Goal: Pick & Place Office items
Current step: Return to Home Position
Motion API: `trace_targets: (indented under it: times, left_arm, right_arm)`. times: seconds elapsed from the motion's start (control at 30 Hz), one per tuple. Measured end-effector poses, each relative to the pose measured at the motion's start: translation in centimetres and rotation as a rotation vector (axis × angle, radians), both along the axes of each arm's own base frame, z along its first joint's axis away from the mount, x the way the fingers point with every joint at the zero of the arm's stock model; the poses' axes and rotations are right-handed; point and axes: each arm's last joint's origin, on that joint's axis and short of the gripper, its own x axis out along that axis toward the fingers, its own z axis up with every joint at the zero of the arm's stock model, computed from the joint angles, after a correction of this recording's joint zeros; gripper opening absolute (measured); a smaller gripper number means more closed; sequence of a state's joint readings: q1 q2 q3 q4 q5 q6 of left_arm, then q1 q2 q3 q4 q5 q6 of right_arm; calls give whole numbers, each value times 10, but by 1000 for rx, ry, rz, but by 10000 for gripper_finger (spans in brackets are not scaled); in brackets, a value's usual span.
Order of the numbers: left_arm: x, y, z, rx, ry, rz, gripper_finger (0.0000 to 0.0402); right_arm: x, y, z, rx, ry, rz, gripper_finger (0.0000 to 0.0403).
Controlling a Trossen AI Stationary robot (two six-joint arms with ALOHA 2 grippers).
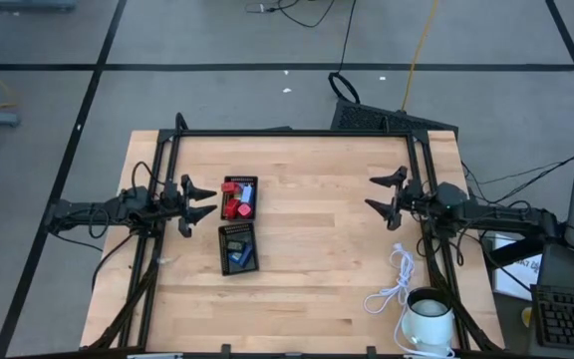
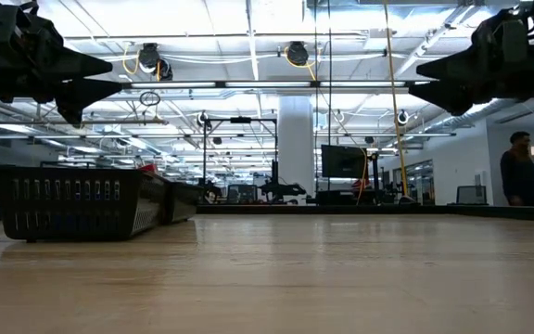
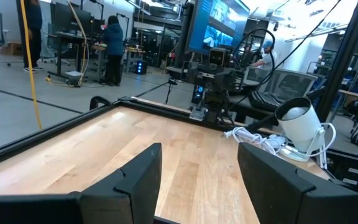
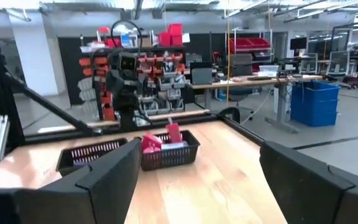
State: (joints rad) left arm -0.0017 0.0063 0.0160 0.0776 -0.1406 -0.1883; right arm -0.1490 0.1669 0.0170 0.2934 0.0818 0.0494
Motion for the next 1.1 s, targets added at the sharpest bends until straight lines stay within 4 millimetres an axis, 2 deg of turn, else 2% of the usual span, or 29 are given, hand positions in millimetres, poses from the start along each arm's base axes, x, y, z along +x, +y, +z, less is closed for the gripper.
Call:
trace_targets:
  times: [0.2,1.1]
  left_arm:
    - [0,0,0,1,0,0,214]
    - [0,0,0,1,-1,0,214]
  right_arm:
    - [1,0,-6,0,63,2,313]
    - [1,0,-6,0,63,3,313]
